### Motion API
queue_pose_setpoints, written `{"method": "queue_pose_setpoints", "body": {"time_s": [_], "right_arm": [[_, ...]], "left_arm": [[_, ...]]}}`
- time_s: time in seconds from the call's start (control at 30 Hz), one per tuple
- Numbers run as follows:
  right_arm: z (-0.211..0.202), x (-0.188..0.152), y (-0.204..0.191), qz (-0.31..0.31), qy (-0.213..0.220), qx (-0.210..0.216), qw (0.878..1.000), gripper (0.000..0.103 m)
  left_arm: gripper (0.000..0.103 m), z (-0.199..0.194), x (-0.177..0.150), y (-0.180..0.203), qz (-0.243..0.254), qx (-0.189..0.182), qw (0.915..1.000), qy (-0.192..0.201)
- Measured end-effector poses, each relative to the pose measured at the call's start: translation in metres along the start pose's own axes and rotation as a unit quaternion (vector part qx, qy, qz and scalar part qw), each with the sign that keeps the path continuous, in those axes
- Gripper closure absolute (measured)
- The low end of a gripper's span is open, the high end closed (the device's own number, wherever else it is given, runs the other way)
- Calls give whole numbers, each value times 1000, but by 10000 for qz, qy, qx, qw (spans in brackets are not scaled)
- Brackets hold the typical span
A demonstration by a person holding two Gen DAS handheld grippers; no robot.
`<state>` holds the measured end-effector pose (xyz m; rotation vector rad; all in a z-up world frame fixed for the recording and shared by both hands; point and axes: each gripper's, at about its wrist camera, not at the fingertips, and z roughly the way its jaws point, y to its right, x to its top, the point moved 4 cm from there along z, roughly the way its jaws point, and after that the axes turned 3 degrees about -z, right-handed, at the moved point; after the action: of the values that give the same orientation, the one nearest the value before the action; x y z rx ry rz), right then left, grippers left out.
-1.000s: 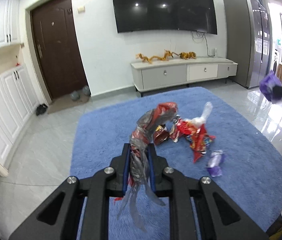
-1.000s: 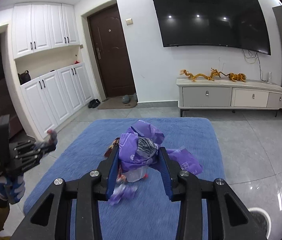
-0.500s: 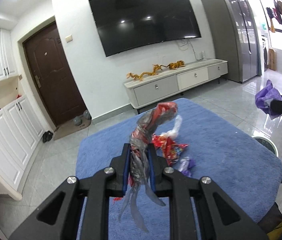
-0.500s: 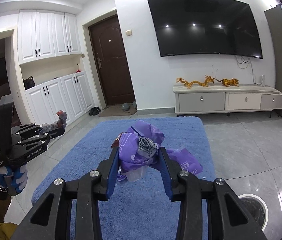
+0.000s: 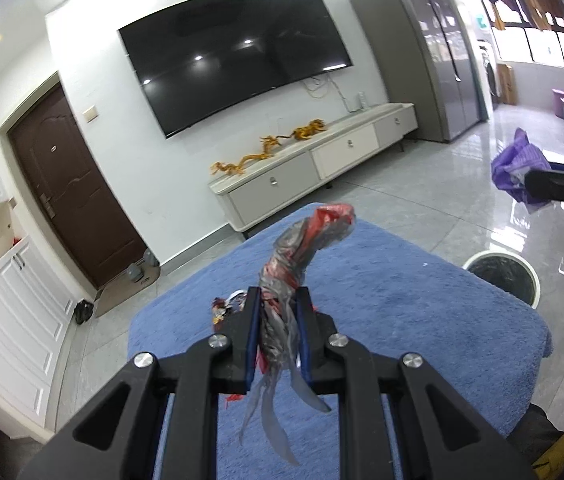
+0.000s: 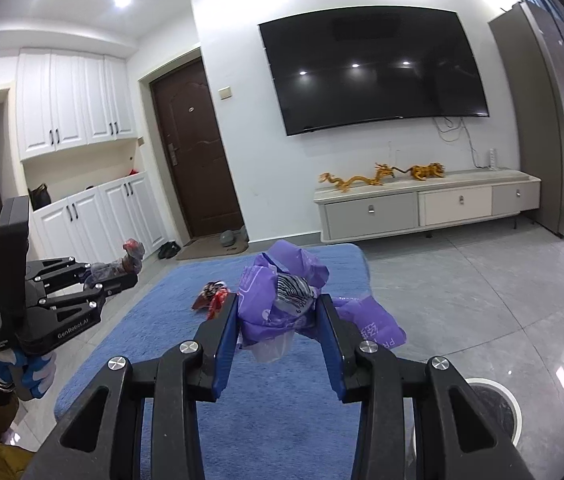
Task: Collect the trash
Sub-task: 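Carry the clear wrapper in the left tool while the right tool carries the purple wrapper toward the bin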
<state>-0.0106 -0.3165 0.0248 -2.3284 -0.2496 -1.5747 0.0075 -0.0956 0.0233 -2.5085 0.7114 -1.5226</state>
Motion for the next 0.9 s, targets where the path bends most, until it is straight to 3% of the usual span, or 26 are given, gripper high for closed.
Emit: {"method": "queue_pose_setpoints", "body": {"time_s": [0.33,0.9], "right_arm": [[-10,-14,36,363,51,-209,9991,67],[-12,-25,53,702,2,-320,9970,67]], "left_arm": [[87,18,21,49,438,-286,9986,-2],[87,34,29,81,727,-503,9961,-66]]}}
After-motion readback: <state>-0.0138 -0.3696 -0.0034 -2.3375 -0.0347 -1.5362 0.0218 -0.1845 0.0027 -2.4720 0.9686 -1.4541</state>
